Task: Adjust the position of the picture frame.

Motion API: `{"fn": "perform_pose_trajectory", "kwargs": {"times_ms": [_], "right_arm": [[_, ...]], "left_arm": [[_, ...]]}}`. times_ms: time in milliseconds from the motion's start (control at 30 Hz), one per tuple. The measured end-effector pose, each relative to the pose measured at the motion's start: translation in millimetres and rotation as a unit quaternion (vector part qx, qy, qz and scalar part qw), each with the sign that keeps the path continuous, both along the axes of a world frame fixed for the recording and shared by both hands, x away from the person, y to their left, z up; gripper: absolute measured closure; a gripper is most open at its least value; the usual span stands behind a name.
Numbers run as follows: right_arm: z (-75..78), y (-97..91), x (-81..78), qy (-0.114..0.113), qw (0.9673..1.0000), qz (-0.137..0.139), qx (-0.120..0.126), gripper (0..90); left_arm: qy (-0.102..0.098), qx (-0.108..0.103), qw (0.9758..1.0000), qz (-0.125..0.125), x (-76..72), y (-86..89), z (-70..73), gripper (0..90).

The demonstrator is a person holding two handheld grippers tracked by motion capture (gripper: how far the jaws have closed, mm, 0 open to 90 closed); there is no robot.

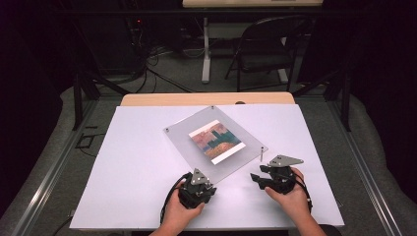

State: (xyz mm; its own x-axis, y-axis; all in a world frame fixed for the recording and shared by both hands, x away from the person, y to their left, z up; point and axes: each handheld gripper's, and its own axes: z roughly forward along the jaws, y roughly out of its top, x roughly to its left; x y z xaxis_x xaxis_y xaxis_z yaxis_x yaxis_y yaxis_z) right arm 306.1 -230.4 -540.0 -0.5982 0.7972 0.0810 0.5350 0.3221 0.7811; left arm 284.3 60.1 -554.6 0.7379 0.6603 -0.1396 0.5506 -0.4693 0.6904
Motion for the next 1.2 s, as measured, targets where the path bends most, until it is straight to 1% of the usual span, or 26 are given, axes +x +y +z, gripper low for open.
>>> {"fn": "perform_pose_trajectory", "kwargs": {"times_ms": [67,100,133,167,200,267,300,400,433,500,567,633,667,733,800,833,867,900,933,967,1033,1200], "right_arm": [[0.2,-2.8,2.2,-0.002,1.0000,-0.006,-0.003,50.9],[0.6,-4.1,3.3,-0.004,0.9999,-0.010,-0.002,51.4],[1.4,-5.6,4.6,-0.008,0.9999,-0.013,-0.002,52.2],[2.3,-6.7,5.9,-0.009,0.9998,-0.017,-0.001,52.8],[2.5,-7.2,7.8,-0.011,0.9997,-0.022,-0.001,53.2],[2.2,-8.7,13.3,-0.017,0.9994,-0.029,-0.004,54.3],[1.5,-9.4,16.5,-0.017,0.9992,-0.034,-0.006,54.6],[-3.3,-11.0,26.6,-0.016,0.9987,-0.047,-0.011,55.7],[-5.2,-12.1,30.3,-0.011,0.9985,-0.051,-0.014,55.7],[-8.8,-12.6,37.4,0.000,0.9982,-0.059,-0.009,55.7],[-11.3,-10.9,44.9,0.005,0.9985,-0.055,0.001,56.0],[-12.3,-5.7,51.0,0.005,0.9988,-0.048,-0.005,57.7],[-13.1,-2.1,53.6,0.003,0.9990,-0.044,-0.010,59.8],[-15.5,5.1,57.3,-0.005,0.9993,-0.036,-0.013,69.5],[-17.8,10.8,59.3,0.002,0.9996,-0.026,-0.007,82.0],[-18.2,12.5,59.0,0.007,0.9996,-0.025,-0.012,83.4],[-18.5,13.5,59.3,0.012,0.9997,-0.019,-0.007,83.9],[-18.9,13.6,59.5,0.018,0.9997,-0.015,0.002,84.6],[-18.3,13.3,59.6,0.026,0.9995,-0.011,0.016,85.2],[-17.3,13.3,59.2,0.029,0.9992,-0.008,0.028,85.3],[-14.3,15.9,57.5,0.020,0.9994,-0.003,0.029,85.2],[-12.0,23.7,50.1,0.019,0.9992,0.013,0.033,85.3]], "left_arm": [[-0.001,0.003,1.0000,0.006,0.2,-3.4,-0.1,82.6],[0.003,0.000,1.0000,0.006,1.0,-3.2,-0.1,83.0],[0.010,-0.005,0.9999,0.003,2.3,-1.5,-0.1,83.7],[0.019,-0.017,0.9997,0.004,3.4,0.1,-0.7,84.4],[0.024,-0.022,0.9995,0.004,4.2,1.5,-0.8,84.7],[0.018,-0.020,0.9996,0.006,3.2,1.7,0.2,84.8],[0.018,-0.024,0.9995,0.006,2.9,2.6,1.2,84.9],[0.016,-0.023,0.9996,0.010,3.4,8.3,5.0,84.9],[0.018,-0.022,0.9996,0.010,3.5,11.3,6.9,84.9],[0.014,-0.028,0.9994,0.016,3.1,17.0,10.0,84.9],[0.010,-0.029,0.9993,0.020,2.9,22.8,14.1,84.9],[0.007,-0.036,0.9990,0.027,2.4,27.5,17.1,84.9],[0.005,-0.035,0.9990,0.027,2.7,30.2,18.7,84.9],[0.002,-0.036,0.9989,0.030,2.9,34.4,21.0,85.0],[-0.005,-0.034,0.9988,0.036,3.0,38.8,23.4,85.0],[-0.007,-0.032,0.9988,0.037,3.3,41.9,24.5,85.0],[-0.010,-0.034,0.9985,0.042,3.4,44.8,25.3,84.9],[-0.011,-0.034,0.9984,0.043,4.1,48.3,26.6,84.9],[-0.010,-0.038,0.9982,0.045,4.6,51.4,27.5,84.9],[-0.009,-0.041,0.9981,0.046,5.4,54.2,28.4,84.9],[-0.008,-0.043,0.9977,0.051,7.0,59.6,29.6,84.9],[-0.006,-0.044,0.9959,0.079,17.8,76.3,28.3,84.7]]}}
